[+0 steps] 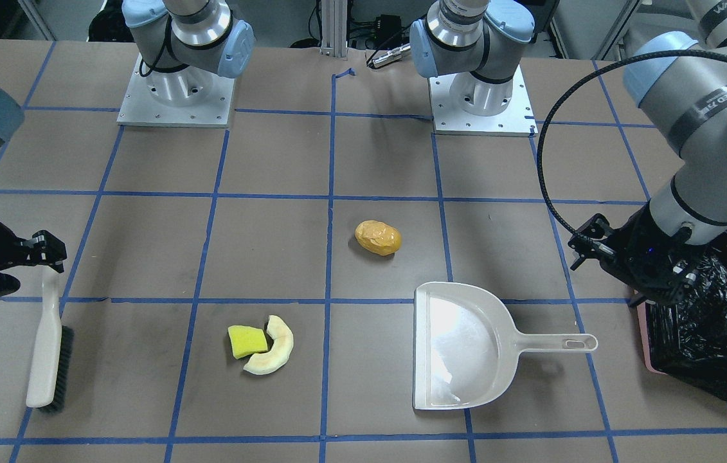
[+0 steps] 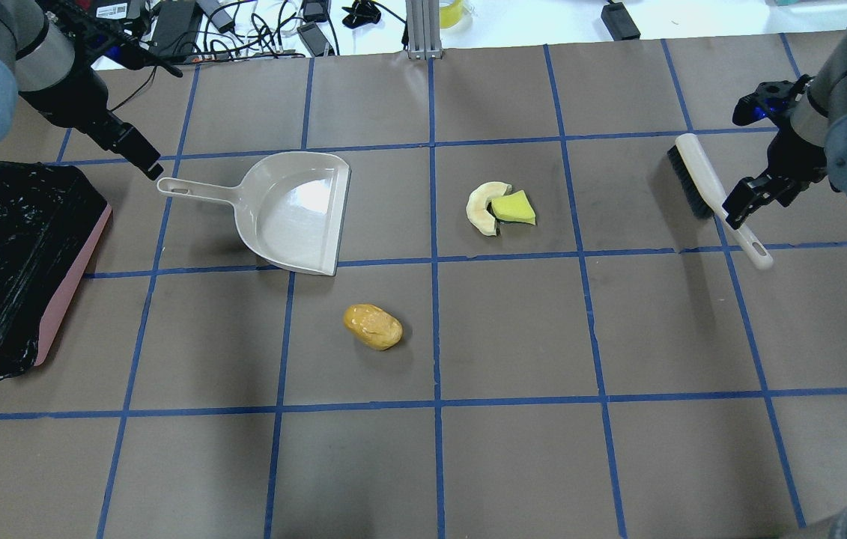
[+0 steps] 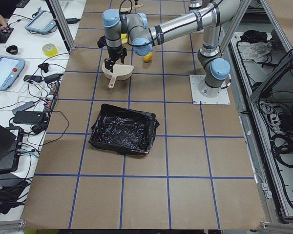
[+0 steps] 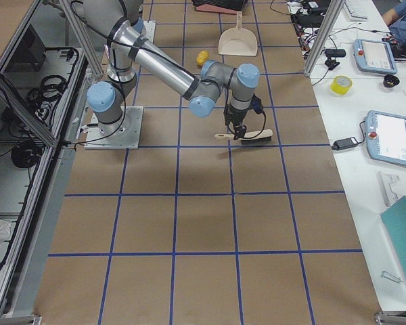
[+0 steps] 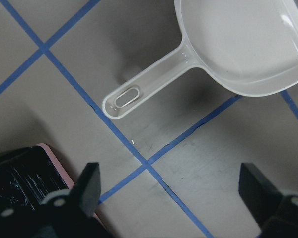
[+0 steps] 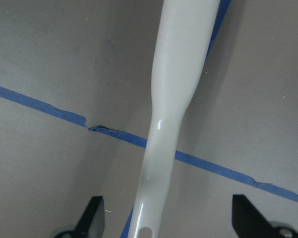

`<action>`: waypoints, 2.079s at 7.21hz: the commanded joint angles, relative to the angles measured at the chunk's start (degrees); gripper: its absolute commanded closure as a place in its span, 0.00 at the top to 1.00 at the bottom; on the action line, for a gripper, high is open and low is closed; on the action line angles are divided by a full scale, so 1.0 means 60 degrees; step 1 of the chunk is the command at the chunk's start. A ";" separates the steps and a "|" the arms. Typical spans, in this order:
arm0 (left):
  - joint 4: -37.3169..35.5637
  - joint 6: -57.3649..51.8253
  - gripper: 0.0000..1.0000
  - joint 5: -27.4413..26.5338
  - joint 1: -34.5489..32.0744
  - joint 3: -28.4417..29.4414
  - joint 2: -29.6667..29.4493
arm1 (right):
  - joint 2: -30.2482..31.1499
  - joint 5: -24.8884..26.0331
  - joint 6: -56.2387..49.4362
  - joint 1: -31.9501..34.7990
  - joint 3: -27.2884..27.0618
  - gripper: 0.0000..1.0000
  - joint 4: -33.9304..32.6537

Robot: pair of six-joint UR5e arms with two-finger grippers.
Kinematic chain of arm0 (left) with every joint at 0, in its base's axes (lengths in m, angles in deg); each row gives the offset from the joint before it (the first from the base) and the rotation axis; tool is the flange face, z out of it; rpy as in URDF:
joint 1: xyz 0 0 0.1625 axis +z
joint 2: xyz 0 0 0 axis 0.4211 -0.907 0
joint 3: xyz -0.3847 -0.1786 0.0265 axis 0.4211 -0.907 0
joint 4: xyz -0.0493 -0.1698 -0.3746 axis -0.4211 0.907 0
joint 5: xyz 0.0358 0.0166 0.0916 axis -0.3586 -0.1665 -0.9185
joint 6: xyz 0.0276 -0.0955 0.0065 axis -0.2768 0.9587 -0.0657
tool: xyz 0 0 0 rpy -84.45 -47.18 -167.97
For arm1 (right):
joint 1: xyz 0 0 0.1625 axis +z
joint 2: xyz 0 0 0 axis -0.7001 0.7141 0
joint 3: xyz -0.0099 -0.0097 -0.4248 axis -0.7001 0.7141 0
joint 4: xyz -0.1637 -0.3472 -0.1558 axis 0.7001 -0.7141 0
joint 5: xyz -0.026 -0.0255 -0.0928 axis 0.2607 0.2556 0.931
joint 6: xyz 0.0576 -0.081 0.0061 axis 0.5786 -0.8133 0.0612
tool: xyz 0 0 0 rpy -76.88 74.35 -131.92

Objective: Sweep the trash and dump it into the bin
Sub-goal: 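Grasp the dustpan handle with left gripper while right gripper grasps brush handle, then sweep the banana peel and sponge into the dustpan with the right-held brush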

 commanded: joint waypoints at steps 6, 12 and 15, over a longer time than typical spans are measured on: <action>-0.2294 -0.6969 0.99 0.0035 0.0029 -0.0129 -0.1670 | -0.0104 0.0001 0.0226 -0.0095 -0.0404 0.08 -0.0029; -0.2309 -0.7203 0.75 0.0065 0.0029 -0.0556 -0.2183 | 0.0586 0.0936 0.6144 0.3426 -0.0389 0.01 0.0555; -0.2309 -0.7073 0.47 0.0050 -0.0029 -0.0585 -0.2097 | 0.0280 0.0254 0.9651 0.5159 -0.0317 0.00 0.1158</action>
